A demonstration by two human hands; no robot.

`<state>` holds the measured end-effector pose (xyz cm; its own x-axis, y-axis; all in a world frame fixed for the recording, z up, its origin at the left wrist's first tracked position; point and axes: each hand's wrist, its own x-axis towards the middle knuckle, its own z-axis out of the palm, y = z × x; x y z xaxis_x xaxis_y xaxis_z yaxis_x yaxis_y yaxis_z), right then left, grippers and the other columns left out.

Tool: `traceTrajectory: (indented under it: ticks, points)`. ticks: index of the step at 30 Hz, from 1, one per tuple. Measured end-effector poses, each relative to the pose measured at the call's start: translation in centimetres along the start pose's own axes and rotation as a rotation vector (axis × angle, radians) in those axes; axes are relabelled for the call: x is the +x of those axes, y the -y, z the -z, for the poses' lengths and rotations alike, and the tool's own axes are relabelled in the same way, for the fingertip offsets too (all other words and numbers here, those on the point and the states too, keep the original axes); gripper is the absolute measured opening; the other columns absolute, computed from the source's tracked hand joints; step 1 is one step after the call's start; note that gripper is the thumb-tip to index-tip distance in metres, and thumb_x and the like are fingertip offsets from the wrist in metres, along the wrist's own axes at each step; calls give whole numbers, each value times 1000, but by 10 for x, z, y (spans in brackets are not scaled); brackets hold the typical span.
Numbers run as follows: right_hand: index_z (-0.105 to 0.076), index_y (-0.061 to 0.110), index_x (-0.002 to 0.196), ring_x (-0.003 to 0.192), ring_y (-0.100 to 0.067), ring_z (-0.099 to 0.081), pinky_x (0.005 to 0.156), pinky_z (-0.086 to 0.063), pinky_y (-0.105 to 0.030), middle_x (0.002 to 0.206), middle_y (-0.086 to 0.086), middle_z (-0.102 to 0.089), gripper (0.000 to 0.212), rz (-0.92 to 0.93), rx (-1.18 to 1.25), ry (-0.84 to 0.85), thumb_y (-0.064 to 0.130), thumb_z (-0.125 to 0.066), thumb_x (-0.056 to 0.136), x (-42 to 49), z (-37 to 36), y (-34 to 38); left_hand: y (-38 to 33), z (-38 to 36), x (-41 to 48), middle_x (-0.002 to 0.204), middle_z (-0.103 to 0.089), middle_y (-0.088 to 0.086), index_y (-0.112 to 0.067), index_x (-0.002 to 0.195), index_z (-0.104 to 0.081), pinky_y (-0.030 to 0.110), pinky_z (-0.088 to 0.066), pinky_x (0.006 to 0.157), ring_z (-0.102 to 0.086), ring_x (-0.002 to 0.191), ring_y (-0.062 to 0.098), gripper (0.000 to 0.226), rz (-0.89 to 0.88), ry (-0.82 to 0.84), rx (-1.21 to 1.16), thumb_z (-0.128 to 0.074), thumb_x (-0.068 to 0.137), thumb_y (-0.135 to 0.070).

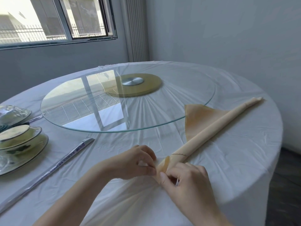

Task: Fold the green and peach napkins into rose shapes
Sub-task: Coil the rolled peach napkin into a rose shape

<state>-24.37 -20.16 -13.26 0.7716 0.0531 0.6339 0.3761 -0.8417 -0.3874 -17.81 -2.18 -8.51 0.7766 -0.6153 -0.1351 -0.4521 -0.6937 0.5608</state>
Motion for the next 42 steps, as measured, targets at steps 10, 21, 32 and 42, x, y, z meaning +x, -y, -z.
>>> traceTrajectory:
  ticks: [10,21,32,42]
  points:
    - [-57,32,67,61,-4,-54,67,-31,-26,66,15,-55,23,56,1,58,55,-59,67,3,0,-3,-14,-4,11,108,-46,-16,-28,74,-56,19,-29,81,-36,99,3,21,99,34,175,-55,89,-43]
    - [-58,28,51,51,-9,-50,62,-30,-27,52,9,-49,27,38,-122,26,50,-61,68,1,-15,-5,-14,-1,-2,108,-47,-19,-45,84,-54,9,-35,78,-45,99,-4,28,-16,-108,36,-59,82,-18]
    - [-57,31,58,55,0,-49,63,-29,-21,56,16,-53,24,30,-18,-36,52,-55,70,6,-12,-13,-7,-3,7,105,-47,-17,-36,96,-68,16,-33,90,-42,106,6,12,-1,-73,99,-68,84,-34]
    - [-55,31,60,56,-3,-53,64,-25,-23,64,16,-54,17,45,-76,26,48,-52,62,6,-10,-14,-34,10,32,108,-60,5,-16,109,-64,38,-49,87,-56,100,24,25,172,216,258,-55,91,-31]
